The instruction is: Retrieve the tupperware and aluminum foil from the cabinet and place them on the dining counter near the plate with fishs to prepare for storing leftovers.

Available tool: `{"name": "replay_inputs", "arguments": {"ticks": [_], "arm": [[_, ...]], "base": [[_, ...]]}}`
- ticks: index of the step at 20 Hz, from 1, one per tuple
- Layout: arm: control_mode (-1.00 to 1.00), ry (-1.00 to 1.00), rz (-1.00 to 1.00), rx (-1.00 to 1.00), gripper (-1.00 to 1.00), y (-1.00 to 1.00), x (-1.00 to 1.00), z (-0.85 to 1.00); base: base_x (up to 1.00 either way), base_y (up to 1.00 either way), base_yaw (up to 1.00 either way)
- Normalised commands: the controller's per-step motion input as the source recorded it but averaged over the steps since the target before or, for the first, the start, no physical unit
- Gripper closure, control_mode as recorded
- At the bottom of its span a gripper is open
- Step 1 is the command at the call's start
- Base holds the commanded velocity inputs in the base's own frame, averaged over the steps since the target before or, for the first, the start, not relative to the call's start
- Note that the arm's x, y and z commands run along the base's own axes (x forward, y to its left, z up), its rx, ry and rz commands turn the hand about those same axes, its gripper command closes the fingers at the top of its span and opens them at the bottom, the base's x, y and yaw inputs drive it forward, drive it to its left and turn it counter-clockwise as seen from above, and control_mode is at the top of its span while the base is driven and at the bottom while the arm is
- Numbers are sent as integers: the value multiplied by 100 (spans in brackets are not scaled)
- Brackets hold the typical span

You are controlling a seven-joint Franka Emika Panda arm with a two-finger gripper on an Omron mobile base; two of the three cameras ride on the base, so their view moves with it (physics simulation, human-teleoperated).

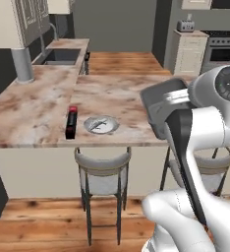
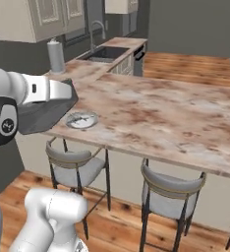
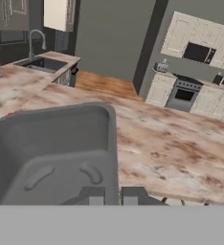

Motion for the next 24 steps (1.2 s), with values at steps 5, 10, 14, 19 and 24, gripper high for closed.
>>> {"name": "replay_inputs", "arguments": {"ticks": [5, 10, 14, 19, 24], "arm": [[100, 0, 0, 0, 100, 0, 0, 0], [100, 0, 0, 0, 100, 0, 0, 0], [100, 0, 0, 0, 100, 0, 0, 0], [100, 0, 0, 0, 100, 0, 0, 0], [-100, -8, 0, 6, 100, 0, 52, -24]], "base": [[60, 65, -24], [81, 14, -14], [88, 0, -10], [78, 0, -6], [13, 1, -1]]}}
